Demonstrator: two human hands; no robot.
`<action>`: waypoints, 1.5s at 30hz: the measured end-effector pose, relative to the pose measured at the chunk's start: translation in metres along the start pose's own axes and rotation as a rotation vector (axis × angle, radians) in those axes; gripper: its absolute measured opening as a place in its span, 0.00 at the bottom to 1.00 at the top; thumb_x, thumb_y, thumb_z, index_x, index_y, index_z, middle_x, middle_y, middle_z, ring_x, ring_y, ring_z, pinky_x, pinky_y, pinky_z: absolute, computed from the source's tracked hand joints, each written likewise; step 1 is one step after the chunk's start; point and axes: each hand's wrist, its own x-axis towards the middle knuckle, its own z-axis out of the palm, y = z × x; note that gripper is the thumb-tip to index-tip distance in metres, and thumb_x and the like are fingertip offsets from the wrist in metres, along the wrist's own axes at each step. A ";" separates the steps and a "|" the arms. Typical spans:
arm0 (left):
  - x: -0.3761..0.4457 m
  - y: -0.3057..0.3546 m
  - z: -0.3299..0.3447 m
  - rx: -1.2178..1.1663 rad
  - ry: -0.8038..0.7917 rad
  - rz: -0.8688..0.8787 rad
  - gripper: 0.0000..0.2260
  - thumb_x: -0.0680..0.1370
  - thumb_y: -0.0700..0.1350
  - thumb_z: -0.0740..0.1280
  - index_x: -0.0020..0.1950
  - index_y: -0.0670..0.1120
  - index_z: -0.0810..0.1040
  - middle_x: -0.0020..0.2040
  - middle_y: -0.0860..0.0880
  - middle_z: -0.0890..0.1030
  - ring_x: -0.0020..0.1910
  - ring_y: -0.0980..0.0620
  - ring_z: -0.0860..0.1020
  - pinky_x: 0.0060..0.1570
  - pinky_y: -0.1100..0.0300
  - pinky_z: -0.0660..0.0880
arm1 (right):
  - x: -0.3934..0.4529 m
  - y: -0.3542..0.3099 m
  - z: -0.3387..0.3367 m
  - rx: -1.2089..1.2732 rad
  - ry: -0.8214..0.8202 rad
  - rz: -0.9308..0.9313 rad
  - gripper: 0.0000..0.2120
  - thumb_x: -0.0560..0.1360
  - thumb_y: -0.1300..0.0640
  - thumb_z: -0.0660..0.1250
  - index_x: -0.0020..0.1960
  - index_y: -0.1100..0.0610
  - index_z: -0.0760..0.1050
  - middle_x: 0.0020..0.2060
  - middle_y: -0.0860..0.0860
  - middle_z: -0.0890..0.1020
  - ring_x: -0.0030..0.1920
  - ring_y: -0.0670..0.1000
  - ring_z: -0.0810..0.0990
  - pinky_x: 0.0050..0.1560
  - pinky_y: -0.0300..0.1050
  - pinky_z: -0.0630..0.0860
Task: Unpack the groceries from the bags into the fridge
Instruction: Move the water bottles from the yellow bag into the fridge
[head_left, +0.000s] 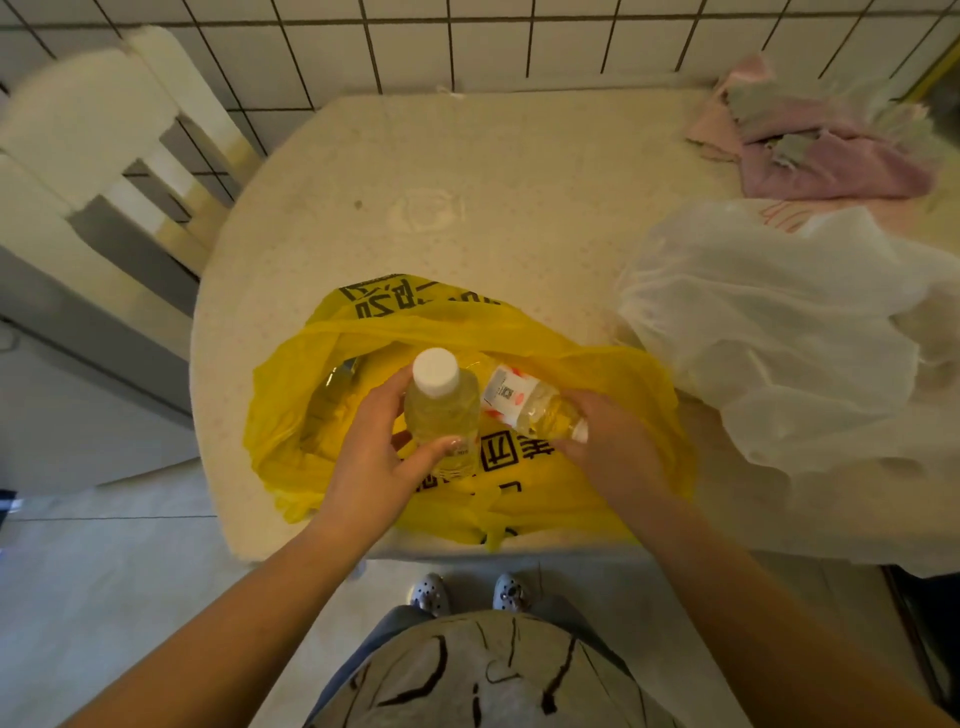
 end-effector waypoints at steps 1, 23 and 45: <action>0.001 -0.001 -0.002 -0.013 0.018 -0.014 0.30 0.66 0.56 0.70 0.65 0.66 0.61 0.65 0.58 0.70 0.65 0.59 0.69 0.60 0.58 0.73 | 0.000 -0.006 -0.008 0.023 0.065 -0.023 0.24 0.70 0.52 0.72 0.65 0.51 0.71 0.56 0.50 0.78 0.54 0.52 0.76 0.46 0.41 0.70; 0.013 -0.017 -0.020 -0.046 0.104 -0.005 0.32 0.68 0.53 0.74 0.69 0.57 0.65 0.65 0.55 0.71 0.64 0.59 0.70 0.59 0.55 0.75 | 0.022 -0.095 -0.042 0.299 0.044 -0.304 0.26 0.67 0.52 0.76 0.62 0.53 0.72 0.54 0.44 0.74 0.56 0.44 0.72 0.57 0.42 0.71; -0.084 0.018 -0.086 -0.205 0.491 -0.115 0.35 0.62 0.53 0.73 0.67 0.59 0.66 0.57 0.64 0.75 0.55 0.68 0.75 0.48 0.75 0.72 | -0.032 -0.160 -0.036 0.535 -0.074 -0.477 0.36 0.60 0.56 0.80 0.61 0.38 0.67 0.58 0.38 0.76 0.56 0.40 0.77 0.55 0.37 0.75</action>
